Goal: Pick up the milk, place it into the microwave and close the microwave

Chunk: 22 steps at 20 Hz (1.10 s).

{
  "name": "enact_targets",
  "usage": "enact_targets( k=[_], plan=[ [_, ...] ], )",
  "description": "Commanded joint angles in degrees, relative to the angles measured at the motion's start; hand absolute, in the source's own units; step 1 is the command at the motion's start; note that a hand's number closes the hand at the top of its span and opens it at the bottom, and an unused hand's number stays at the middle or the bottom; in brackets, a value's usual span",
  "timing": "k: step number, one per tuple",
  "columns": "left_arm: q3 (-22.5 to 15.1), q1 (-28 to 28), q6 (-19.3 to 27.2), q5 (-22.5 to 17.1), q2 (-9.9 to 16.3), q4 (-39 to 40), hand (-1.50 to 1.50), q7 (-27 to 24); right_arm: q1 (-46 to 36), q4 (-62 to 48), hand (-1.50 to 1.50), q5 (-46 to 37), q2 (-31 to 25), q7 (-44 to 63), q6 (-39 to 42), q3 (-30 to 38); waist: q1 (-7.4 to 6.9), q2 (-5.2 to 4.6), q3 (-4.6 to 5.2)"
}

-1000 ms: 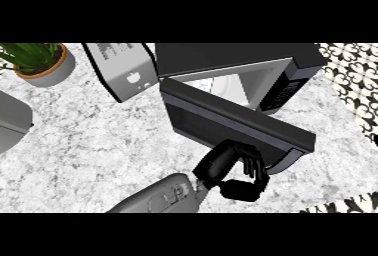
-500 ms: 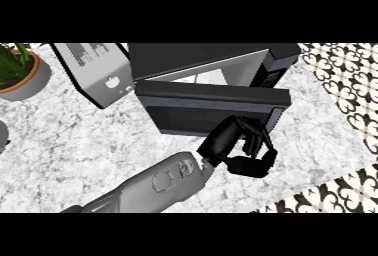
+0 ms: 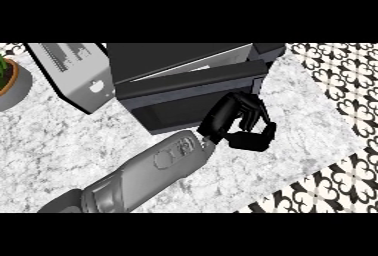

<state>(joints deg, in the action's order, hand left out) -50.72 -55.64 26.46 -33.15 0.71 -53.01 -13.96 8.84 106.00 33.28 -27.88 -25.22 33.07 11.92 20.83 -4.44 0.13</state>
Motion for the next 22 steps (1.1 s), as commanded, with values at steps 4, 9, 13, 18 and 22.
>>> enact_targets(
  k=[4, 9, 13, 18, 22],
  plan=[
    [1.8, -6.4, 0.9, -3.0, -0.7, 4.1, 1.50, -0.6, -1.6, 0.5, -1.50, 2.7, -2.3, 1.9, 0.7, 0.7, 2.57, -0.72, -0.19],
    [2.3, -8.8, 1.5, -4.8, -0.7, 6.4, 1.50, -1.0, -3.1, 0.7, -1.50, 4.0, -4.5, 3.3, 0.8, 1.7, 3.85, -1.16, -0.13],
    [2.7, -10.2, 2.3, -6.0, -0.6, 7.9, 1.50, -1.3, -4.5, 0.7, -1.50, 4.9, -6.0, 3.9, 1.0, 2.5, 4.82, -1.47, -0.15],
    [2.4, -10.6, 3.7, -6.9, -0.6, 8.7, 1.50, -2.3, -5.5, -0.1, -1.50, 6.3, -7.4, 4.8, 1.0, 3.4, 5.63, -1.62, -0.23],
    [2.3, -10.8, 4.3, -7.8, -0.6, 8.6, 1.50, -2.5, -6.2, -0.5, -1.50, 7.0, -8.7, 5.6, 0.9, 4.3, 5.92, -1.49, -0.24]
  ],
)
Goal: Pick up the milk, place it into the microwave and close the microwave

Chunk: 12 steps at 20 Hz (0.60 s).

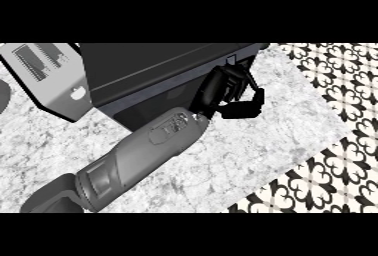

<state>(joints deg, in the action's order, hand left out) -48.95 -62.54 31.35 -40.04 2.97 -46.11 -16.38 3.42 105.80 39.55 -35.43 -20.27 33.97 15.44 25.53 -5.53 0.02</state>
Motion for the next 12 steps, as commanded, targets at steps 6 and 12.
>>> enact_targets(
  k=[6, 12],
  plan=[
    [0.2, -4.3, 1.0, -1.8, -2.8, 1.6, 1.50, -0.6, -2.0, -1.4, -1.50, 2.8, -2.5, 1.4, 0.6, 1.2, 1.51, -0.66, -0.26],
    [-0.4, -4.3, 2.2, -2.5, -2.8, 1.7, 1.50, -1.2, -2.9, -2.1, -1.50, 4.6, -3.4, 2.3, 0.7, 1.5, 1.92, -0.64, -0.28]
  ],
)
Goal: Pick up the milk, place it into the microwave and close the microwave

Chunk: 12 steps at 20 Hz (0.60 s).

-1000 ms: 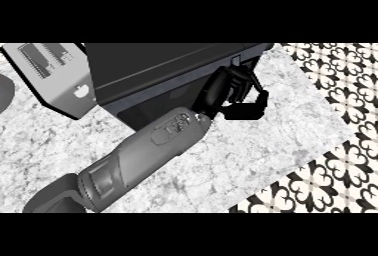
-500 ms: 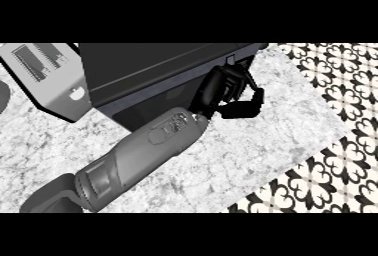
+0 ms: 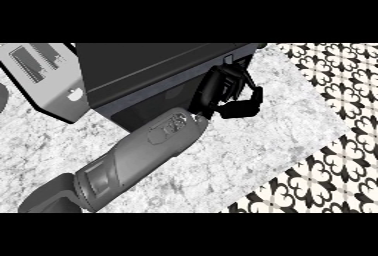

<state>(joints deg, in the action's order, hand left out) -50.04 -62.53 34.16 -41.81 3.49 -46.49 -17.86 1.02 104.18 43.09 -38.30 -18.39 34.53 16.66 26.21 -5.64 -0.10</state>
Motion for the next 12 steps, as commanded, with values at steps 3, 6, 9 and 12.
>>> enact_targets(
  k=[3, 6, 9, 12],
  plan=[
    [0.1, -4.1, -0.2, -1.1, -3.3, 2.1, 1.50, 0.1, -1.0, -0.5, -1.50, 1.5, -1.3, 1.0, 0.1, 0.5, 1.55, -0.54, -0.10],
    [0.0, -4.3, 0.3, -1.5, -3.3, 2.0, 1.50, 0.1, -1.6, -0.8, -1.50, 3.1, -1.6, 1.4, 0.4, 0.3, 1.67, -0.68, -0.12],
    [5.1, -1.4, 8.3, -4.1, -3.3, 4.3, 1.50, -0.2, -1.0, -1.7, -1.50, 3.7, -1.9, 1.6, 0.4, 1.0, -1.04, -0.10, 0.02],
    [5.4, -0.5, 9.4, -5.3, -3.4, 6.6, 1.50, 0.8, -1.2, -1.5, -1.50, 5.0, -2.6, 1.9, 0.1, 2.0, -1.69, -0.12, -0.01]
  ],
)
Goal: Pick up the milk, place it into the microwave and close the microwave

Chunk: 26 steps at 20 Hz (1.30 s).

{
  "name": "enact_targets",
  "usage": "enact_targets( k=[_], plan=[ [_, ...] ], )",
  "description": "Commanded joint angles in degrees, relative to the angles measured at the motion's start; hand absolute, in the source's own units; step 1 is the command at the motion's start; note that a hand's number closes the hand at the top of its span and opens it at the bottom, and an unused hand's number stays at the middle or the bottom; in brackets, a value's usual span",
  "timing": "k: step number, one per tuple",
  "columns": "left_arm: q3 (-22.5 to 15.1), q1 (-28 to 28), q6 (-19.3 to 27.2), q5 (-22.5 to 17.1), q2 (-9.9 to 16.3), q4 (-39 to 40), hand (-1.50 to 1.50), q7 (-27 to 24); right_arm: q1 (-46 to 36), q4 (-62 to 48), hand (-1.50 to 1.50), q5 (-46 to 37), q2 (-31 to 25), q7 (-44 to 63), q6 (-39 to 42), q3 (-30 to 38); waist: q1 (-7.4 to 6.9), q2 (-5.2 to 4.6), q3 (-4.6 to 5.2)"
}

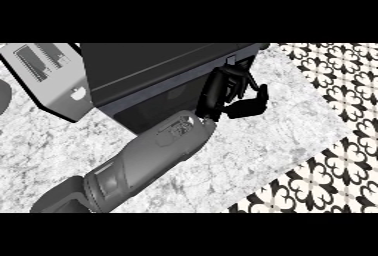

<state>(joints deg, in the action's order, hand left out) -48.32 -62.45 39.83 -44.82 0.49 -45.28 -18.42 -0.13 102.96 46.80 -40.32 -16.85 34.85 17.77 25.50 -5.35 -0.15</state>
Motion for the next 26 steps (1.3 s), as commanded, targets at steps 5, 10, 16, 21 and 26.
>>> enact_targets(
  k=[5, 10, 16, 21, 26],
  plan=[
    [3.7, -0.6, 3.3, -3.4, -0.5, 7.6, 1.50, 0.2, 0.1, -0.7, -1.50, 2.7, -1.6, 0.4, -1.0, 3.4, -3.03, -0.05, 0.11],
    [1.7, -0.2, 0.7, -4.8, 0.9, 9.8, 1.50, -0.2, 1.2, -1.1, -1.50, 3.4, -2.3, 0.8, -1.8, 5.7, -5.33, -0.28, 0.14],
    [-1.1, 0.4, -2.4, -5.9, 2.9, 11.5, -1.50, -1.1, 2.4, -0.4, -1.50, 4.8, -2.8, 1.3, -2.3, 7.2, -7.22, -0.55, 0.16],
    [-1.0, 0.7, -3.3, -8.1, 3.8, 11.7, -1.50, -2.0, 3.6, 0.1, -1.50, 6.0, -3.1, 1.8, -2.5, 8.5, -8.89, -0.34, 0.25],
    [-1.8, 1.0, -4.9, -9.4, 4.2, 11.7, -1.50, -3.1, 4.8, 1.5, -1.50, 7.3, -3.5, 2.4, -2.8, 9.6, -9.66, -0.10, 0.31]
  ],
)
